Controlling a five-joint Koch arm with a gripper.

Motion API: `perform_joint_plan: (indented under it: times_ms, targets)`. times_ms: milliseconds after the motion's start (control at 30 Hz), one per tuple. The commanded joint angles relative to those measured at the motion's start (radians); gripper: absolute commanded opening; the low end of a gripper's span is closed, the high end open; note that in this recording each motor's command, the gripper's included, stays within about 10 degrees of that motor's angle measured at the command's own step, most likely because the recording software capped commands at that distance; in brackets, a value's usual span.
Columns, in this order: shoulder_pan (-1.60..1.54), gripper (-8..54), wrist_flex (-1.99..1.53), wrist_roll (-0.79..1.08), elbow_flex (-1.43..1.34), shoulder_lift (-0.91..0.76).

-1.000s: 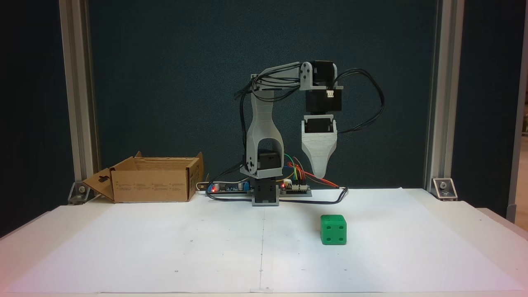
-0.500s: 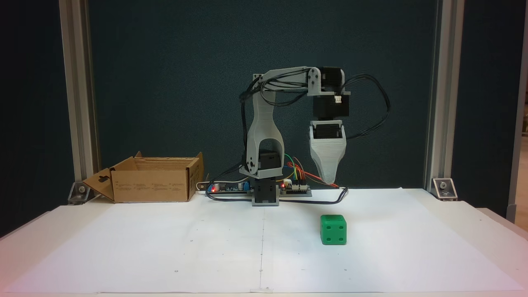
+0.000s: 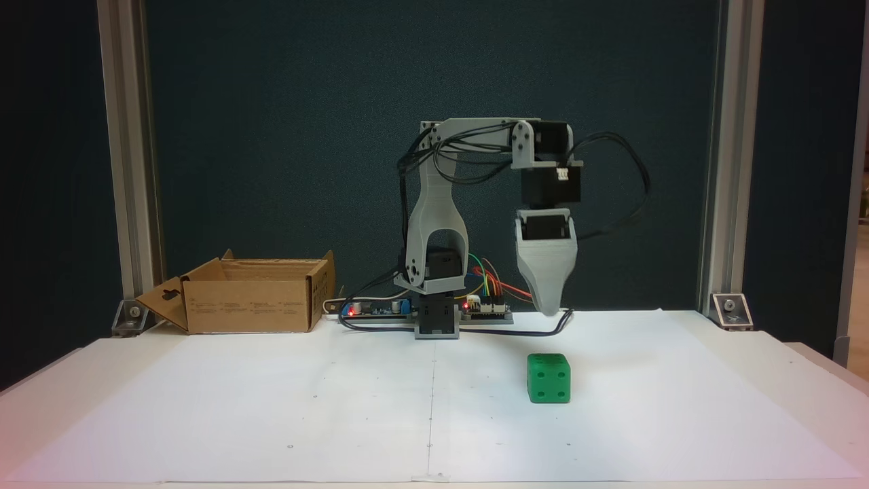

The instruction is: Grasp a green dice and put it in the bin.

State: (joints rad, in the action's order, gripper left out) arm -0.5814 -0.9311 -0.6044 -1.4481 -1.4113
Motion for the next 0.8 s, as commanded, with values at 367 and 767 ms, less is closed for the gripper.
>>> perform_joint_plan:
  times_ms: [367,767]
  targets:
    - [0.003,42.4,0.026,-0.097,0.025,0.015]
    - [-0.006,42.4,0.114,-0.097,-0.057,0.029]
